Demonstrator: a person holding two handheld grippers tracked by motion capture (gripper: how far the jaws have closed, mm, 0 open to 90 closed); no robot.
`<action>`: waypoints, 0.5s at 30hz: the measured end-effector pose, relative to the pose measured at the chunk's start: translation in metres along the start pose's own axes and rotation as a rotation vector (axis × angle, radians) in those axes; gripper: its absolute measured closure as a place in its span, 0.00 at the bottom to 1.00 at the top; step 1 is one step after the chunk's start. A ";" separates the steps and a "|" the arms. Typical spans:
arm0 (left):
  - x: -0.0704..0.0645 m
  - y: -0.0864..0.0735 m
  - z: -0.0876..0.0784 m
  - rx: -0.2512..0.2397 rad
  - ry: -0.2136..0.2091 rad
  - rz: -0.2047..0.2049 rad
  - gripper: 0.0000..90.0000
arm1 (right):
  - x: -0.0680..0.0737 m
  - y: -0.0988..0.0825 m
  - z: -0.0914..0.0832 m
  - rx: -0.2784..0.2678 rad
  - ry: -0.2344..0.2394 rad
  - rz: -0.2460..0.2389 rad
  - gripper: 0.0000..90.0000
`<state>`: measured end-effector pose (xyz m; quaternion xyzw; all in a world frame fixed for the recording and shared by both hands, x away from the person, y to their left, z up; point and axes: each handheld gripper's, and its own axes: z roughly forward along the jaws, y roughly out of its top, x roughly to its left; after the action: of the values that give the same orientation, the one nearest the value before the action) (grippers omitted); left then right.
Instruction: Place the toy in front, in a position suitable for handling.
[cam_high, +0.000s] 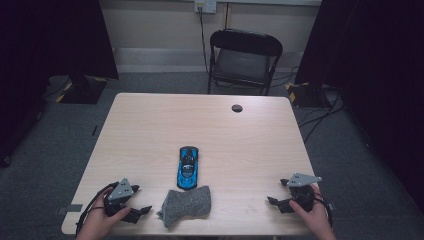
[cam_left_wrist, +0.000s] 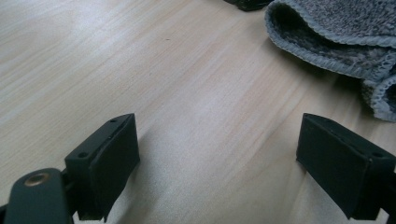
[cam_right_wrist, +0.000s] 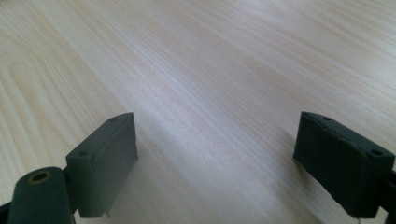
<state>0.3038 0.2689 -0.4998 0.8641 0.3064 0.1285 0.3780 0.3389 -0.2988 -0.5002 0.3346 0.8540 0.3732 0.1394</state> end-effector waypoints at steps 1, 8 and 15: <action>0.000 0.000 0.000 -0.001 0.000 -0.001 0.14 | 0.000 0.000 0.000 -0.001 0.000 0.000 0.14; 0.000 0.000 0.000 -0.001 0.000 -0.001 0.14 | 0.000 0.000 0.000 0.000 0.000 -0.002 0.14; 0.000 0.000 0.000 -0.002 0.002 -0.001 0.14 | 0.000 0.000 0.000 0.002 0.002 -0.005 0.14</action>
<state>0.3035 0.2686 -0.4999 0.8634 0.3072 0.1296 0.3787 0.3389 -0.2988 -0.5002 0.3322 0.8553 0.3726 0.1391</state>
